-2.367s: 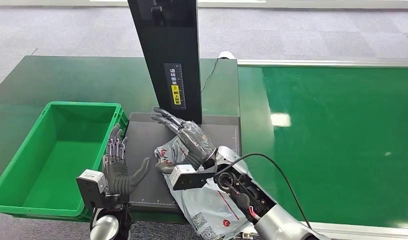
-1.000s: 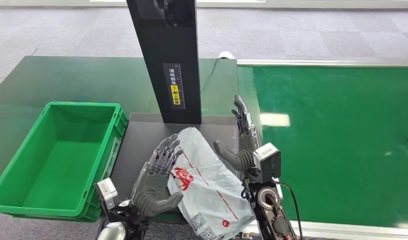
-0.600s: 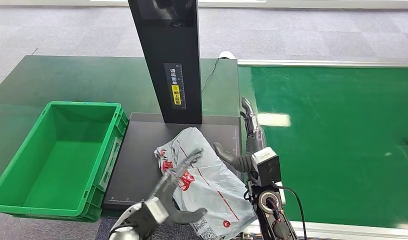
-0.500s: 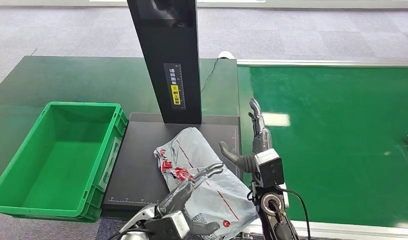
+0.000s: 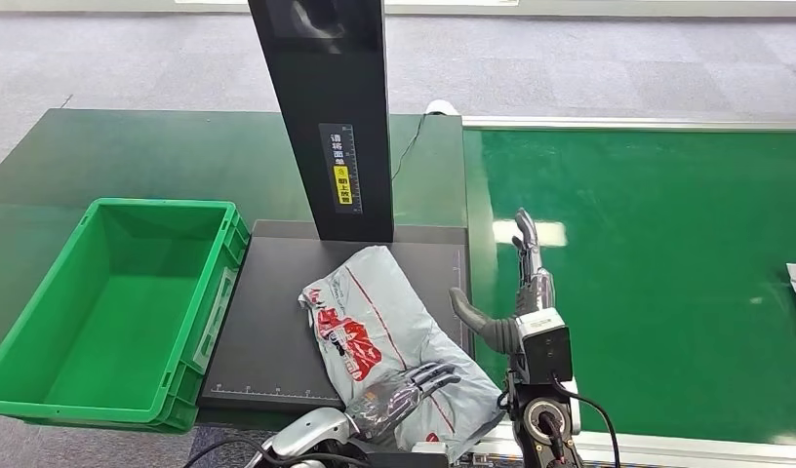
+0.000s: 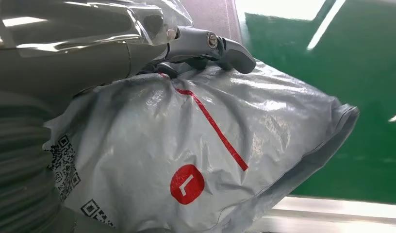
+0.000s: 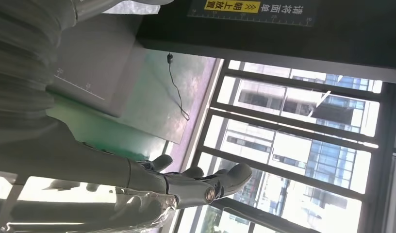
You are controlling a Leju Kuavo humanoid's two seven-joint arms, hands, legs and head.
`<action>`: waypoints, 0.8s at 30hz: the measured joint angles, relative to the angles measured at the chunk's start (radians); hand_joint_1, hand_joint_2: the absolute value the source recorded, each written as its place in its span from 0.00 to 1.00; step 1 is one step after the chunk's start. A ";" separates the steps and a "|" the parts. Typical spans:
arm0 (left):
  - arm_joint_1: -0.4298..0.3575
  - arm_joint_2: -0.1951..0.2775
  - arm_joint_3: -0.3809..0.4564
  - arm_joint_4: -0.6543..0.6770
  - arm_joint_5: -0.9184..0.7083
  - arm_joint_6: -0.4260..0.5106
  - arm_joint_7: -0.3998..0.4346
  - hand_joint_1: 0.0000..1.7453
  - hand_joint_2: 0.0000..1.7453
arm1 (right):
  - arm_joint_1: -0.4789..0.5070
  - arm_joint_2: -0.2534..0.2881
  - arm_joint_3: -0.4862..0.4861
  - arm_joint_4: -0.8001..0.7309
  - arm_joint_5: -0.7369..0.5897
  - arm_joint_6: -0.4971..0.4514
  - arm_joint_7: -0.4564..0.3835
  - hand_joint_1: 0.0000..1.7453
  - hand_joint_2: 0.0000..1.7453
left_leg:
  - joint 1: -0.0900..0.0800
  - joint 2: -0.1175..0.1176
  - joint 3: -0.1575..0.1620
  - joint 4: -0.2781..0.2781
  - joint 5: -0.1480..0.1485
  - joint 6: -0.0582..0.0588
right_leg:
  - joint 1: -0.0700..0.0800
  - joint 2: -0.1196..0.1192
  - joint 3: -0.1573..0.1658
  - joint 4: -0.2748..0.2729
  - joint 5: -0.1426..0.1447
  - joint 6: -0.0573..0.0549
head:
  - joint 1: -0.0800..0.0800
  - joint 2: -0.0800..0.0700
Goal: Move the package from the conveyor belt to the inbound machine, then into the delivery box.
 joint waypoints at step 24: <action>0.047 0.009 0.150 -0.031 -0.016 0.195 -0.114 1.00 1.00 | 0.098 0.017 -0.006 -0.070 -0.064 0.094 0.000 0.00 1.00 | 0.001 0.000 0.004 0.000 0.000 0.000 | 0.001 0.000 0.003 0.000 0.000 0.000 | 0.000 0.000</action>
